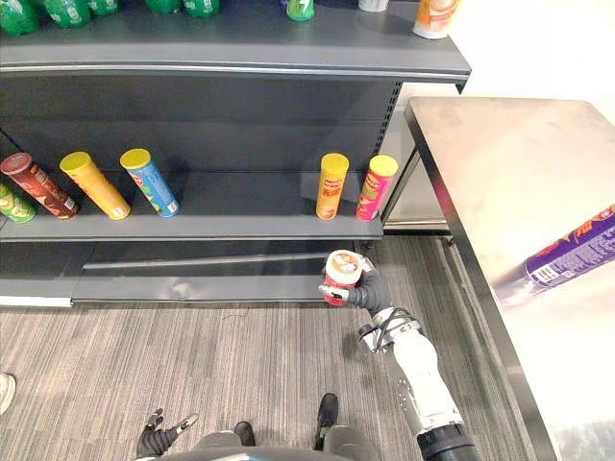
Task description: Put the gum and the chips on the shelf.
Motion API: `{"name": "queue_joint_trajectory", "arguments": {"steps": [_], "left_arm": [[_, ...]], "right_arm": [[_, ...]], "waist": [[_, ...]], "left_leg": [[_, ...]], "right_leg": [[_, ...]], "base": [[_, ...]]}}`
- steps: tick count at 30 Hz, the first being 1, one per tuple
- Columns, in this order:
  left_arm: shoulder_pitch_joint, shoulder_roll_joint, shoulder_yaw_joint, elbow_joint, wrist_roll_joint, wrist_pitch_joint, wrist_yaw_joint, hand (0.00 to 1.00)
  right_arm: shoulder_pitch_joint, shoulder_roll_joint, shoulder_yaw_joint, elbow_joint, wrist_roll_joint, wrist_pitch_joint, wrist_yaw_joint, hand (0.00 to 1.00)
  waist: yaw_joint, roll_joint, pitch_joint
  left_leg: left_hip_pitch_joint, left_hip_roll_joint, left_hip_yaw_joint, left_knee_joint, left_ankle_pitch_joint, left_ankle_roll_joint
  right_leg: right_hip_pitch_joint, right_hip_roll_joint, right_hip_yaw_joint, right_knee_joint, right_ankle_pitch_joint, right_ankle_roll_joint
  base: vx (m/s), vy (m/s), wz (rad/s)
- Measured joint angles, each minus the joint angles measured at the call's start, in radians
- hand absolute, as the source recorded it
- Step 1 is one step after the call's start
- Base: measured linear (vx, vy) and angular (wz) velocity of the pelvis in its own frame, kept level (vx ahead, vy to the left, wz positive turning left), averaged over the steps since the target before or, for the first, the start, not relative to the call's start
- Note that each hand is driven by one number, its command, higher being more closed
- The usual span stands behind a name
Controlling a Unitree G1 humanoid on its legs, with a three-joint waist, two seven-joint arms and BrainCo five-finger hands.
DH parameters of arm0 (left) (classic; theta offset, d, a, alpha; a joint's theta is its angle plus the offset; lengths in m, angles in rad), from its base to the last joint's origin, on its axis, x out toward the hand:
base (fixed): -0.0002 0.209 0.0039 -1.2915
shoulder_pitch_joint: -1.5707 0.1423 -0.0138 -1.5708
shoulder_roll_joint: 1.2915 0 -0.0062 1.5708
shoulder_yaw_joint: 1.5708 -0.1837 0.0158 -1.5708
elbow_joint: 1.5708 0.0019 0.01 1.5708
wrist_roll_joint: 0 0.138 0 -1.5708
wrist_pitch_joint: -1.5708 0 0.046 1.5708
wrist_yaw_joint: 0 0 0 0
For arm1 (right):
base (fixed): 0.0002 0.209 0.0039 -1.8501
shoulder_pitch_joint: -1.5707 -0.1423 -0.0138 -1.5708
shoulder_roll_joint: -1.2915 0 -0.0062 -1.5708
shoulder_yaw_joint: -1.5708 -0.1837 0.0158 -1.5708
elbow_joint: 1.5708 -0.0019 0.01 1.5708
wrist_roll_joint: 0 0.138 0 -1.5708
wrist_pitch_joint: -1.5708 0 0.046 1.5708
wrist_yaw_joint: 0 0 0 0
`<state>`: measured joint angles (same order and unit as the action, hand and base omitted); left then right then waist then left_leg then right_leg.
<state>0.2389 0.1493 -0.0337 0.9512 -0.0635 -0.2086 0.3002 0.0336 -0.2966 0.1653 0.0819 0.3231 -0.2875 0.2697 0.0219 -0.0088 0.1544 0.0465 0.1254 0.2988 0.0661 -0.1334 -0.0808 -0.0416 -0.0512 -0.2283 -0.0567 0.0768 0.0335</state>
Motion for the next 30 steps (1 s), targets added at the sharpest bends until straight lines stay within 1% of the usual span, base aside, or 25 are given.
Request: {"name": "queue_joint_trajectory", "arguments": {"steps": [5,7,11,16,17,22,25,28,30], "left_arm": [[0.001,-0.011,-0.008,0.001,0.005,0.0,0.0,0.0],[0.001,-0.011,-0.012,0.003,0.007,0.0,-0.001,0.0],[0.002,-0.008,-0.019,0.004,0.008,0.001,-0.002,0.0],[0.0,-0.008,-0.02,0.003,0.009,0.001,-0.012,0.0],[0.001,0.008,-0.04,0.005,0.039,0.002,-0.038,0.0],[0.001,0.008,-0.039,0.005,0.04,0.002,-0.037,0.0],[0.001,0.006,-0.038,0.005,0.047,0.002,-0.016,0.0],[0.001,0.0,-0.029,0.005,0.051,0.002,0.024,0.0],[0.001,-0.008,-0.014,0.004,0.088,0.0,0.052,0.0]], "right_arm": [[0.014,0.0,-0.001,-0.033,0.0,0.0,0.0,1.0],[0.015,0.001,-0.001,-0.036,0.011,0.002,0.001,1.0],[0.018,0.009,-0.002,-0.037,0.032,0.022,0.001,1.0],[0.029,0.038,-0.002,-0.037,0.031,0.029,0.0,1.0],[0.033,0.038,-0.002,-0.037,0.031,0.037,0.0,1.0],[0.033,0.038,-0.002,-0.037,0.031,0.037,0.0,1.0],[0.033,0.038,-0.005,-0.037,0.031,0.037,0.001,1.0],[0.034,0.04,-0.027,-0.035,0.03,0.037,0.001,1.0],[0.041,0.041,-0.053,-0.035,0.03,0.037,0.001,1.0]], "waist": [[-0.006,0.02,-0.029],[-0.01,0.022,-0.03],[-0.017,0.022,-0.032],[-0.02,0.022,-0.033],[-0.023,0.008,-0.063],[-0.024,0.008,-0.063],[-0.023,0.009,-0.063],[-0.021,0.009,-0.064],[-0.023,0.009,-0.064]], "left_leg": [[0.017,-0.009,0.002,-0.041,0.014,-0.001],[0.037,-0.011,0.006,-0.053,0.018,-0.002],[0.052,-0.013,0.019,-0.066,0.019,-0.003],[0.067,-0.014,0.023,-0.073,0.019,-0.003],[0.097,-0.019,0.046,-0.116,0.034,-0.004],[0.097,-0.019,0.046,-0.116,0.034,-0.004],[0.097,-0.019,0.045,-0.115,0.034,-0.004],[0.098,-0.019,0.038,-0.114,0.034,-0.004],[0.099,-0.019,0.017,-0.111,0.034,-0.004]], "right_leg": [[0.019,0.0,0.0,-0.029,0.01,0.005],[0.032,0.002,0.001,-0.036,0.012,0.004],[0.036,0.003,0.012,-0.04,0.013,0.006],[0.047,0.005,0.017,-0.041,0.013,0.006],[0.045,0.01,0.041,-0.035,0.012,0.006],[0.045,0.01,0.041,-0.035,0.012,0.006],[0.046,0.01,0.04,-0.036,0.012,0.006],[0.054,0.009,0.027,-0.043,0.012,0.006],[0.068,0.008,0.01,-0.048,0.012,0.006]], "base": [[0.01,0.001,0.0],[0.04,0.007,-0.04],[0.02,0.008,-0.08],[0.01,0.003,-0.02],[0.0,0.0,0.0],[0.0,0.0,0.0],[0.0,0.0,0.0],[0.0,-0.001,0.09],[0.01,-0.006,0.23]]}}
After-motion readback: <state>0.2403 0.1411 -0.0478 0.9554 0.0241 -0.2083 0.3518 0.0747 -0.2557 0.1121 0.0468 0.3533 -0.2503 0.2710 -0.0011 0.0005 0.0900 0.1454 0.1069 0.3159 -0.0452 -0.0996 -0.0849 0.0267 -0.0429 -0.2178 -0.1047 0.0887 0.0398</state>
